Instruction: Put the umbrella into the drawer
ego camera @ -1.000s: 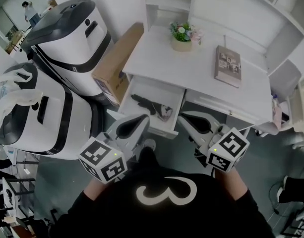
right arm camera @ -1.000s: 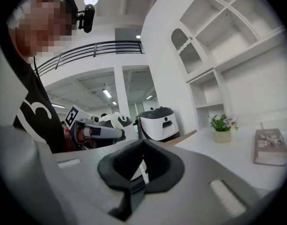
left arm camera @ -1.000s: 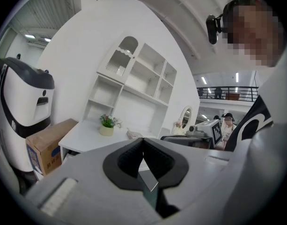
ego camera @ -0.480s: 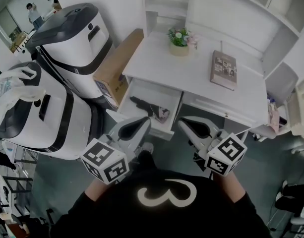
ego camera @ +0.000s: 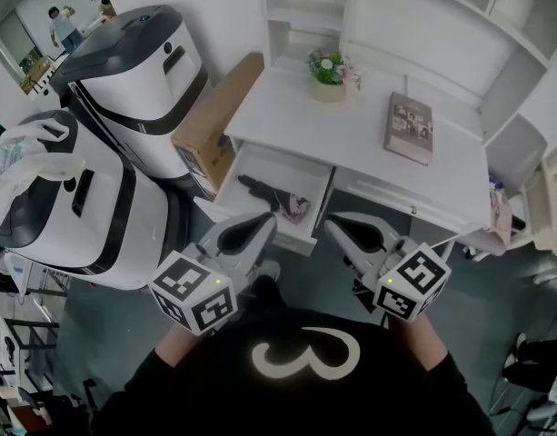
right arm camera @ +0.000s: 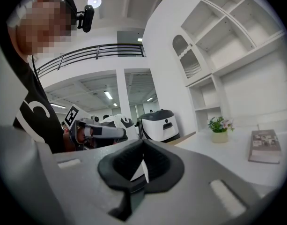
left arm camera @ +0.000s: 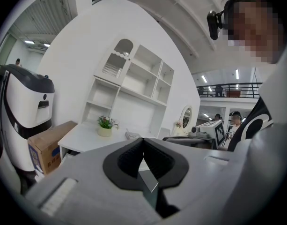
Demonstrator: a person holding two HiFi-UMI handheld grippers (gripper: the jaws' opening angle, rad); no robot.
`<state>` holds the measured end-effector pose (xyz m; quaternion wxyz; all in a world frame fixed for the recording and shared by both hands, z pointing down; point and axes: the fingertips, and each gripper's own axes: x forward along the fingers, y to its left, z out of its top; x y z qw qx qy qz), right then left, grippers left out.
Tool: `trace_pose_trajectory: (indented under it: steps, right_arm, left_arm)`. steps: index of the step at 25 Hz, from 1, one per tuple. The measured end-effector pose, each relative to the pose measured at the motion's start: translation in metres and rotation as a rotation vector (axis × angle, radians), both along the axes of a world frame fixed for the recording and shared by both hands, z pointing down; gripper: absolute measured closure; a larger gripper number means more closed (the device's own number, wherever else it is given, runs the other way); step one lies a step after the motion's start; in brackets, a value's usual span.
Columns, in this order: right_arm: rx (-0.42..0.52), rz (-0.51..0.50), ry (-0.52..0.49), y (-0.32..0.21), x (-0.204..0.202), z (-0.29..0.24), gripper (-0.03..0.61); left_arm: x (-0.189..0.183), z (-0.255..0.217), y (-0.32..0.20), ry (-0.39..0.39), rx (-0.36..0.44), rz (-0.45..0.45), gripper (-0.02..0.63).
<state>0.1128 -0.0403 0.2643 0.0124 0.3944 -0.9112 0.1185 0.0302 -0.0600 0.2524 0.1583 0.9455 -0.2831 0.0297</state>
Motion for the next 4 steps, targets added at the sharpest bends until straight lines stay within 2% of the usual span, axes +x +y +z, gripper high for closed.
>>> trace_pose_trajectory:
  steps: [4]
  right_arm:
    - [-0.004, -0.001, -0.001, 0.0001, 0.0016, 0.0021, 0.575]
  left_arm:
    - [0.0029, 0.0045, 0.0003, 0.003, -0.030, 0.006, 0.606]
